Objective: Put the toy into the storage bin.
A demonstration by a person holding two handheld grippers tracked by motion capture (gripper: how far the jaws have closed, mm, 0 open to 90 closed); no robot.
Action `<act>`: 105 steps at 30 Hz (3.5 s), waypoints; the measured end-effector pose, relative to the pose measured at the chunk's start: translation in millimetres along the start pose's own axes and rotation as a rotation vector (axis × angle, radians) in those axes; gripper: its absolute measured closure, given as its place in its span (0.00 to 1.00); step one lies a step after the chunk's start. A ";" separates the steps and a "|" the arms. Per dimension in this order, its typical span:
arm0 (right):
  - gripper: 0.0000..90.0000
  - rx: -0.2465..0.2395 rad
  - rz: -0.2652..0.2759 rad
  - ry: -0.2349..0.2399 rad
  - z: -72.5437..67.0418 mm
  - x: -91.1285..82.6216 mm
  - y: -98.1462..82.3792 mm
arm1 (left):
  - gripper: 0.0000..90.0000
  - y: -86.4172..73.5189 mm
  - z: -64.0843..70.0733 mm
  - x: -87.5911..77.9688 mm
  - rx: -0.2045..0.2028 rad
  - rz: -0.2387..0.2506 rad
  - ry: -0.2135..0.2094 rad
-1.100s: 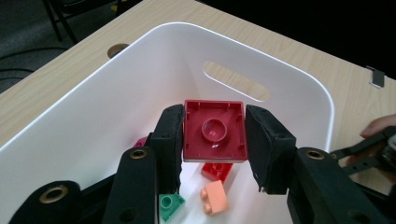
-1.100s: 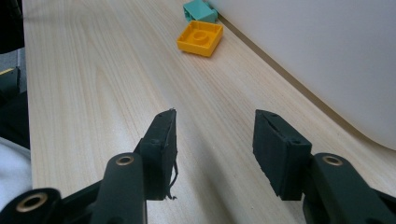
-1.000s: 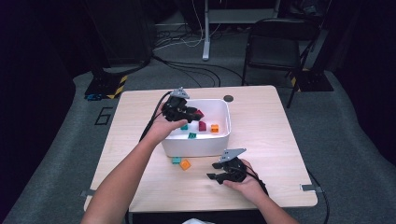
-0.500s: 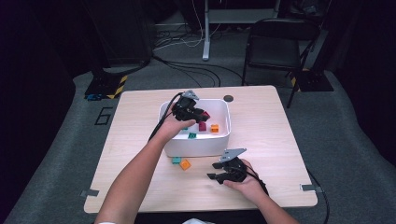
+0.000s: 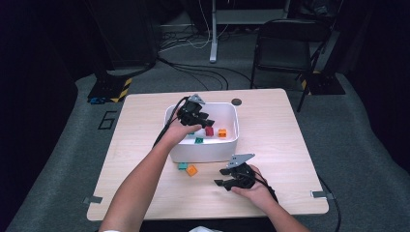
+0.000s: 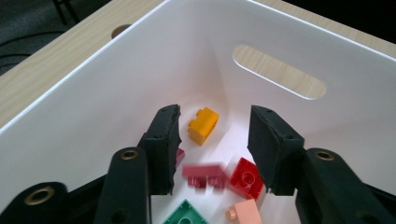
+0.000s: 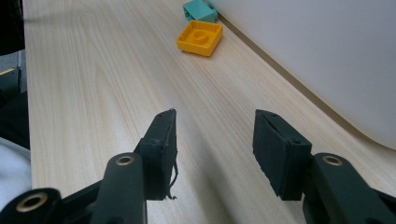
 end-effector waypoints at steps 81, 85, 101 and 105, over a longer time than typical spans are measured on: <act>0.53 0.006 -0.013 0.005 -2.8 3.5 0.9 | 0.47 -182.8 52.2 -17.6 0.035 0.031 -0.062; 0.53 0.011 -0.012 0.005 -2.7 3.5 0.7 | 0.45 -185.3 50.6 -4.2 0.018 0.021 -0.076; 0.53 0.007 -0.005 0.004 -5.4 5.6 2.6 | 0.44 -197.2 50.7 3.6 0.020 -0.013 -0.032; 0.51 -0.007 -0.006 0.019 -10.2 11.8 8.3 | 0.44 -203.3 46.2 2.8 0.004 -0.014 -0.029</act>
Point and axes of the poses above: each handheld gripper's, and its own axes: x roughly forward along the jaws, y roughly out of its top, z roughly to its right, the point moved 1 cm from there along x, roughly forward along the jaws, and after that the axes turned 14 degrees about -z, right-handed, at the moved point
